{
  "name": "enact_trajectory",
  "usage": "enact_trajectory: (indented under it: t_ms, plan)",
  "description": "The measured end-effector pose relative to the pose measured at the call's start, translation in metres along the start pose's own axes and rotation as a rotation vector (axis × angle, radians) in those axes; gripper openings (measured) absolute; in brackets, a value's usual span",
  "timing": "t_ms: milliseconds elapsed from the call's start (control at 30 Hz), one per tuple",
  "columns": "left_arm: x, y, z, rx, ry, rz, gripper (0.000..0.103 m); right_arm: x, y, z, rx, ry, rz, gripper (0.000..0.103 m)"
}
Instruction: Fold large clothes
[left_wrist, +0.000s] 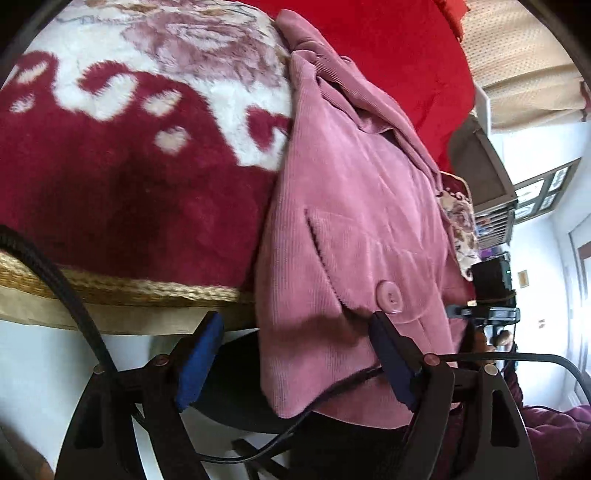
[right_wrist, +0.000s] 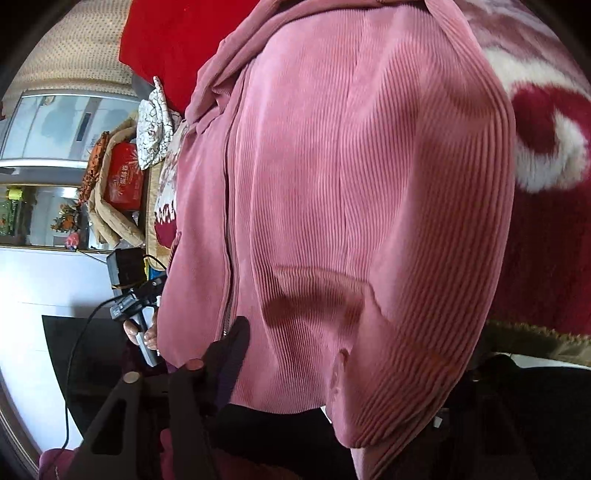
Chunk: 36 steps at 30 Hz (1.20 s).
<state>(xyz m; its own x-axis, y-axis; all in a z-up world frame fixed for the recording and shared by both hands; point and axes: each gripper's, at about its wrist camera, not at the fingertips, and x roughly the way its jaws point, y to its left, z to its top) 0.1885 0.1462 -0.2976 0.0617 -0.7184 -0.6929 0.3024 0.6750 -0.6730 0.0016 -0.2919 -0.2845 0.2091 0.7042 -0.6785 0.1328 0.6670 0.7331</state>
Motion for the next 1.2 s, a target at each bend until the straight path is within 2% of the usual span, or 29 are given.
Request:
enact_trajectory:
  t_ms: [67, 100, 167, 233, 300, 333, 367, 433, 467, 500, 533, 567, 633, 667, 800, 967, 1067, 1200]
  plan:
    - [0.000, -0.003, 0.000, 0.001, -0.015, -0.027, 0.079, 0.001, 0.007, 0.000, -0.022, -0.019, -0.019, 0.037]
    - [-0.004, -0.005, -0.001, 0.007, -0.025, -0.040, 0.074, -0.003, 0.008, -0.001, -0.036, -0.035, -0.017, 0.034]
    - [-0.008, -0.012, 0.001, 0.028, -0.041, -0.040, 0.044, -0.010, 0.022, 0.000, -0.082, -0.078, -0.011, 0.030]
    - [-0.009, -0.019, 0.005, 0.048, -0.046, -0.023, 0.035, -0.021, 0.037, 0.000, -0.151, -0.134, -0.008, 0.028]
    - [-0.007, -0.023, 0.009, 0.067, -0.045, -0.012, 0.035, -0.031, 0.048, 0.001, -0.208, -0.195, 0.005, 0.026]
    - [-0.006, -0.023, 0.010, 0.071, -0.038, 0.001, 0.038, -0.036, 0.054, 0.001, -0.233, -0.229, 0.012, 0.026]
    - [-0.003, -0.022, 0.011, 0.067, -0.033, 0.015, 0.052, -0.037, 0.058, 0.002, -0.250, -0.256, 0.012, 0.026]
    - [0.011, -0.021, 0.014, 0.035, -0.012, 0.008, 0.070, -0.039, 0.063, 0.004, -0.272, -0.287, -0.003, 0.026]
    - [0.015, -0.019, 0.014, 0.017, -0.004, -0.009, 0.069, -0.039, 0.064, 0.005, -0.277, -0.288, -0.006, 0.026]
    - [0.015, -0.016, 0.014, 0.007, -0.004, -0.012, 0.068, -0.037, 0.066, 0.007, -0.285, -0.289, -0.013, 0.026]
    - [0.016, -0.018, 0.016, 0.008, -0.011, -0.019, 0.059, -0.037, 0.069, 0.007, -0.296, -0.292, -0.025, 0.026]
    - [0.014, -0.020, 0.017, 0.018, -0.018, -0.037, 0.035, -0.037, 0.074, 0.008, -0.312, -0.298, -0.039, 0.026]
    - [0.010, -0.028, 0.019, 0.053, -0.036, -0.024, 0.014, -0.041, 0.081, 0.008, -0.339, -0.321, -0.051, 0.026]
    - [0.006, -0.035, 0.021, 0.081, -0.051, -0.001, 0.010, -0.043, 0.084, 0.009, -0.349, -0.335, -0.052, 0.026]
    - [-0.018, -0.060, 0.034, 0.178, -0.121, 0.034, 0.009, -0.056, 0.094, 0.017, -0.378, -0.405, -0.047, 0.023]
    - [-0.042, -0.095, 0.072, 0.275, -0.181, 0.067, 0.009, -0.072, 0.100, 0.039, -0.392, -0.501, -0.032, 0.022]
    - [-0.046, -0.119, 0.107, 0.330, -0.200, 0.100, 0.009, -0.084, 0.105, 0.063, -0.382, -0.577, -0.011, 0.022]
    - [-0.044, -0.129, 0.153, 0.338, -0.223, 0.130, 0.009, -0.102, 0.099, 0.111, -0.327, -0.686, 0.009, 0.022]
